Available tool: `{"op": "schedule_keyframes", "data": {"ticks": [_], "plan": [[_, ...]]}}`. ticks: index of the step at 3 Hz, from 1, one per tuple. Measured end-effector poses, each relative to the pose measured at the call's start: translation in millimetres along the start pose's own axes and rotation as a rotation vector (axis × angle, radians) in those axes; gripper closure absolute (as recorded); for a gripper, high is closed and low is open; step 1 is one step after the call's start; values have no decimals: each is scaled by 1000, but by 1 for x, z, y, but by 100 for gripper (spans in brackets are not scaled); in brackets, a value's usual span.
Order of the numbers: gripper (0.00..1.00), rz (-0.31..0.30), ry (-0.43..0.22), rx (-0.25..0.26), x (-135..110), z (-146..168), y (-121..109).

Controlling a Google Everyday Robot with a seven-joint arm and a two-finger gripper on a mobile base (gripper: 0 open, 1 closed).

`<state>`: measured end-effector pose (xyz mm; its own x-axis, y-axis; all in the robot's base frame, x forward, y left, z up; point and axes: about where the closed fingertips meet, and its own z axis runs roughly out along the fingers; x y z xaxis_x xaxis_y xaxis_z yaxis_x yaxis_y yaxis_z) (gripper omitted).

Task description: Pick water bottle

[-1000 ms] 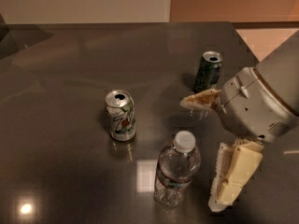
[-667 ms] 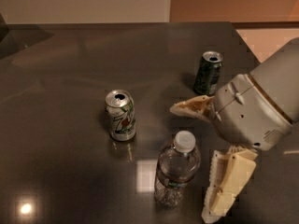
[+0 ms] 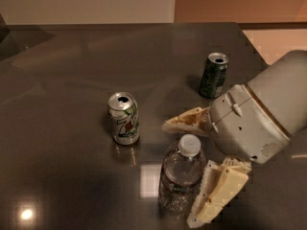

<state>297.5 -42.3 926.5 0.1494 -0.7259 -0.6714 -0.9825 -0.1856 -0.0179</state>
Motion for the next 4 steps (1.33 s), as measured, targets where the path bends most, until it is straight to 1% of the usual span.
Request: {"op": "schedule_keyframes", "data": {"ticks": [1, 2, 3, 4], "plan": [[39, -16, -28, -1, -6, -3, 2], [62, -36, -25, 11, -15, -13, 2], [86, -60, -6, 28, -33, -36, 1], [100, -91, 39, 31, -53, -64, -3]]}}
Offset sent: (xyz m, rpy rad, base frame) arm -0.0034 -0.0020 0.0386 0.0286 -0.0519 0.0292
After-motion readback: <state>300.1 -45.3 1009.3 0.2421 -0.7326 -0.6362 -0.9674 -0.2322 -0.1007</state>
